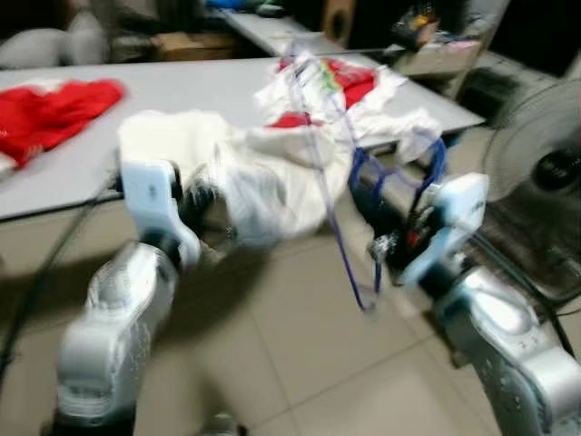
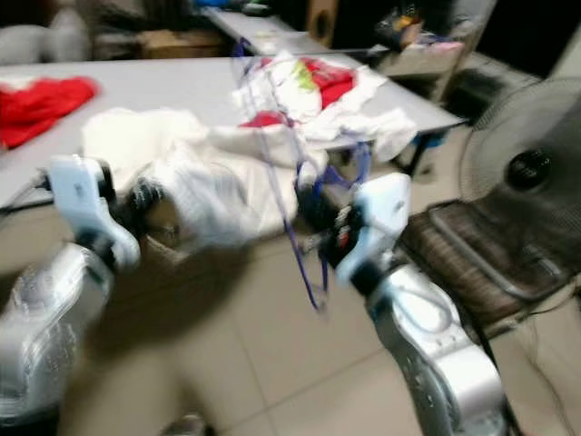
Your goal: Hang hanger
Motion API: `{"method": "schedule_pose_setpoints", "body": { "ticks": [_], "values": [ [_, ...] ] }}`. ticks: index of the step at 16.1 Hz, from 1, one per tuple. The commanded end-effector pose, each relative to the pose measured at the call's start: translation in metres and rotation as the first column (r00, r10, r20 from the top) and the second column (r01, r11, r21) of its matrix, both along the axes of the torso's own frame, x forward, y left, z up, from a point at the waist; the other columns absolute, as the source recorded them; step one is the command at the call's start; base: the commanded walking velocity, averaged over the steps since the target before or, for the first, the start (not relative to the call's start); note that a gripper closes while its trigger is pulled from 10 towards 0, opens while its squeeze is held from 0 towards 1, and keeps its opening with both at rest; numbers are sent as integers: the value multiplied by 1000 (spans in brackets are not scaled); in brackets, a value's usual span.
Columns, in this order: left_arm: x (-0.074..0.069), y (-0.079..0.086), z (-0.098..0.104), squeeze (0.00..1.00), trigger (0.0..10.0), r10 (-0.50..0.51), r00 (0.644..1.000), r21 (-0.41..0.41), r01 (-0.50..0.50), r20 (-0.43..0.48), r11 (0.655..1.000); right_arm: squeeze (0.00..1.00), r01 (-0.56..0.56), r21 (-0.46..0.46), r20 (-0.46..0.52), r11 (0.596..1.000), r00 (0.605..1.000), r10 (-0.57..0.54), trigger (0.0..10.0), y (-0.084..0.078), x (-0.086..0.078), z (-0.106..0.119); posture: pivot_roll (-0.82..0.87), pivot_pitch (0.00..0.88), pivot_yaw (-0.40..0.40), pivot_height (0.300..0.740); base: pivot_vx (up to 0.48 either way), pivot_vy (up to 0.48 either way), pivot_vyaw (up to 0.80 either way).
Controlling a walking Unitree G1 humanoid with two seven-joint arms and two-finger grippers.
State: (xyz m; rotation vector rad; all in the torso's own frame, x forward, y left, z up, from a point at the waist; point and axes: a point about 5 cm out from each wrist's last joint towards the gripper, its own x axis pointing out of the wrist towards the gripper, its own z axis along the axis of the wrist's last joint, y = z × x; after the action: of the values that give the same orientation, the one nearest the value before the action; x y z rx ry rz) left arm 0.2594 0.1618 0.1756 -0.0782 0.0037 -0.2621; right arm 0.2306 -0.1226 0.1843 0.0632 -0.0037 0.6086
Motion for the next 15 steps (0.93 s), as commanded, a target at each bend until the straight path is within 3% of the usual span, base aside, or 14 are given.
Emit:
{"method": "schedule_pose_setpoints", "body": {
  "ticks": [1,7,10,12,13,14,15],
  "values": [
    [2,-2,4,0,10000,-23,999,33,22,33,999,0,-13,-26,0,1000,1000,13,10000,1,2,-2,51,0,-82,740,0,0,0],
    [1,-7,-9,0,10000,9,1000,76,-9,-12,997,0,14,-112,-71,994,997,-22,10000,-14,8,-26,57,0,-94,740,0,-475,800],
    [14,2,-15,0,10000,90,994,100,-84,-60,991,0,37,-152,-102,988,993,-53,10000,-30,10,-33,48,0,-76,740,0,-160,0],
    [23,4,-22,0,10000,134,986,161,-116,-101,980,0,-26,-204,-126,979,992,1,10000,-35,7,-37,48,0,-76,740,0,0,0],
    [26,4,-25,0,8078,127,984,175,-105,-122,979,0,-67,-206,-145,976,989,38,10000,-34,4,-39,33,0,-54,740,0,0,0],
    [28,4,-27,0,0,120,984,181,-95,-133,979,0,-88,-208,-153,974,987,56,10000,-34,2,-39,33,0,-54,740,0,0,0],
    [32,3,-30,0,0,117,980,184,-87,-158,979,0,-134,-220,-184,966,979,93,10000,-35,-2,-42,36,0,-54,740,0,0,0]
  ]
}}
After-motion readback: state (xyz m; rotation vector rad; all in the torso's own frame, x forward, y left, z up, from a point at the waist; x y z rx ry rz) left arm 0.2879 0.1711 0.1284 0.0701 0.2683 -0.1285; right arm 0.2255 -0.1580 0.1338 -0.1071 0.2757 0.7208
